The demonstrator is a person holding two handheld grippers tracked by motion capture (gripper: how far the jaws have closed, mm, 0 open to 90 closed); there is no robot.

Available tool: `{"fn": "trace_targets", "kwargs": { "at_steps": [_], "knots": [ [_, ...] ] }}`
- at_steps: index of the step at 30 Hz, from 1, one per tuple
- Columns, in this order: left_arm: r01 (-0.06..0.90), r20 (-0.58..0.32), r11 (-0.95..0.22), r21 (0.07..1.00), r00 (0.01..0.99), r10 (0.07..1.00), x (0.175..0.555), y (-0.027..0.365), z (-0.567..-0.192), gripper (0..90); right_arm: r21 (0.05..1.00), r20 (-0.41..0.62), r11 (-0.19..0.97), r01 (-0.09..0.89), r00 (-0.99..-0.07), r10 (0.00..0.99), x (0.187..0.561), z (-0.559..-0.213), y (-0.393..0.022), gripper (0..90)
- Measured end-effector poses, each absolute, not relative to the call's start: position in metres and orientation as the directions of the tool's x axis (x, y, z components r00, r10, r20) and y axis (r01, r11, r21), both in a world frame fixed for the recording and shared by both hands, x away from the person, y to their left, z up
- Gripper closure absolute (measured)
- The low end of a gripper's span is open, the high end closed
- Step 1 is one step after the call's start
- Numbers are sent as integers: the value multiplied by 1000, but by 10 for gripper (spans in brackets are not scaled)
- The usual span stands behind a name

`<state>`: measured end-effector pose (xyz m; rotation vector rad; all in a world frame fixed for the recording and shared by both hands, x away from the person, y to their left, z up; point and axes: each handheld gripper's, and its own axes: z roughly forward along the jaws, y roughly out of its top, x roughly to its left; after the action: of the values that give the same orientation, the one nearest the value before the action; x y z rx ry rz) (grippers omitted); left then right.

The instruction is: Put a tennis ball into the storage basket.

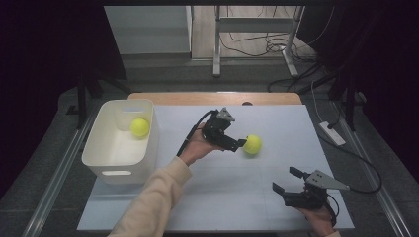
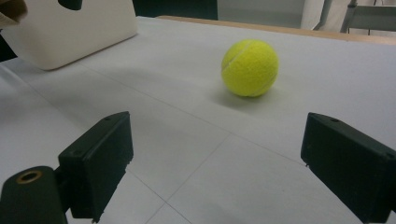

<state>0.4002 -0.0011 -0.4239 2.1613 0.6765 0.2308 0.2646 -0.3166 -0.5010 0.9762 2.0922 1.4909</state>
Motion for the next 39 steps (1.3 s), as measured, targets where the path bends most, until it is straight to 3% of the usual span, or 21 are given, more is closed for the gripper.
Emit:
{"fn": "trace_targets", "kwargs": {
  "at_steps": [39],
  "knots": [
    [413,-113,-507,756,846,521,413,-23,-440,73,930,79,190,313,-679,730,264,-501,-317,91]
  ]
}}
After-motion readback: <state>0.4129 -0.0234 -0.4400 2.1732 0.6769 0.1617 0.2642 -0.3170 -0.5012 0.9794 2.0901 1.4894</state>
